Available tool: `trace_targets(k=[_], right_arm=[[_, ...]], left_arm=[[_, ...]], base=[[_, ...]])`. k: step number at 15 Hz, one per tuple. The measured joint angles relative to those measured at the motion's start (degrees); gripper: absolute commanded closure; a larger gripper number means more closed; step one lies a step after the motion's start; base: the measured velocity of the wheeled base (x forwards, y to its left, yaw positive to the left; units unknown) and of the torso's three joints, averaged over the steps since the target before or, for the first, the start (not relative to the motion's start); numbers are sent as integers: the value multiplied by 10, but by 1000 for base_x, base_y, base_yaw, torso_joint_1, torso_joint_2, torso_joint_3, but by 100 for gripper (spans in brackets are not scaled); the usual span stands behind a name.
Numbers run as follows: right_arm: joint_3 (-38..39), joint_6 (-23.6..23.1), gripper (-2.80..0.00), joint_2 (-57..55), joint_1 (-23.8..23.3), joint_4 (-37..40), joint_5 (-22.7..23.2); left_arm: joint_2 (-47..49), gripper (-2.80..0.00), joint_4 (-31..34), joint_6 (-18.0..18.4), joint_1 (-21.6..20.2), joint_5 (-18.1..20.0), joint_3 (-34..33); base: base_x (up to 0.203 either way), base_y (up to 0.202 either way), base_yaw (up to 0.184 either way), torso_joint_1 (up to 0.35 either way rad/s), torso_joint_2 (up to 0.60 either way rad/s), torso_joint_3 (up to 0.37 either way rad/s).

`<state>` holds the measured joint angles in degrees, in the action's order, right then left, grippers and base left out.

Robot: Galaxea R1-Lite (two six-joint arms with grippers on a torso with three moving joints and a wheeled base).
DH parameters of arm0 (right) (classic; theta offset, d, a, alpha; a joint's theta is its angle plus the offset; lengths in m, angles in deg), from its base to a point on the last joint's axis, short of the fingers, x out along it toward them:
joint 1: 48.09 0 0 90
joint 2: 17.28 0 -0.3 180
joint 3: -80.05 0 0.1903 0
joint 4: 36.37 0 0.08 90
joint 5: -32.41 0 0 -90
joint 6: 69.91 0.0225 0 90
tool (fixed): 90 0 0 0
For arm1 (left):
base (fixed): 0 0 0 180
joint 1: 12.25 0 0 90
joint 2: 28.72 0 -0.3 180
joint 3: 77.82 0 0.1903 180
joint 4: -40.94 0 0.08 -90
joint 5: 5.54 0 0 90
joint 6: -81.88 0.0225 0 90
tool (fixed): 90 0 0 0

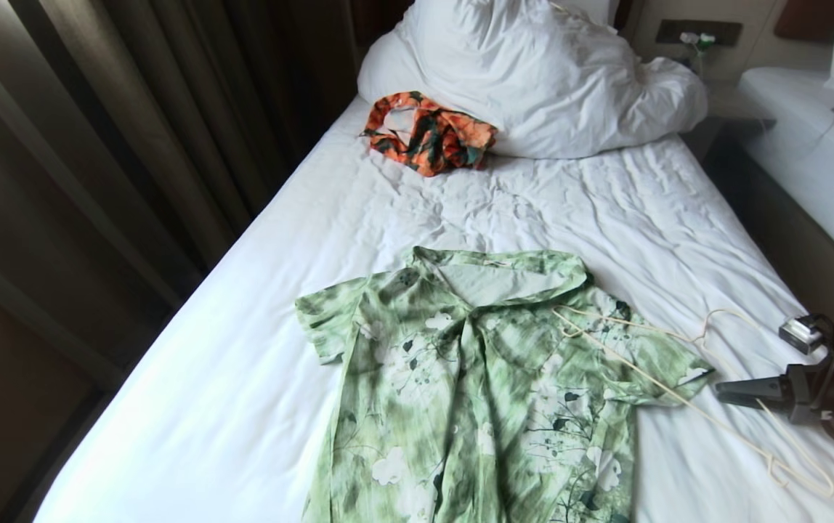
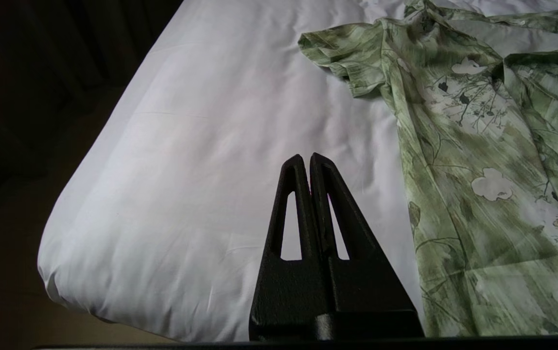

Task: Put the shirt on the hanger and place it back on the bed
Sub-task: Lift the shirt and hanger

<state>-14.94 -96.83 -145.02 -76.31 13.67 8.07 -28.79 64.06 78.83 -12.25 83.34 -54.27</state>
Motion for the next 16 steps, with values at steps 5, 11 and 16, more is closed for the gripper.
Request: trace_targets(k=[5,11,16], right_arm=[[22,0,0,37,-4,-1,-3],[52,-1,0,117,-7,-1,-10],[75,-58,0,199,-4,0,-12]], left_arm=[[0,0,0,0,0,0,0],[0,0,0,0,0,0,0],[0,0,0,0,0,0,0]], base=[[0,0,0,0,0,0],[0,0,0,0,0,0],[0,0,0,0,0,0]])
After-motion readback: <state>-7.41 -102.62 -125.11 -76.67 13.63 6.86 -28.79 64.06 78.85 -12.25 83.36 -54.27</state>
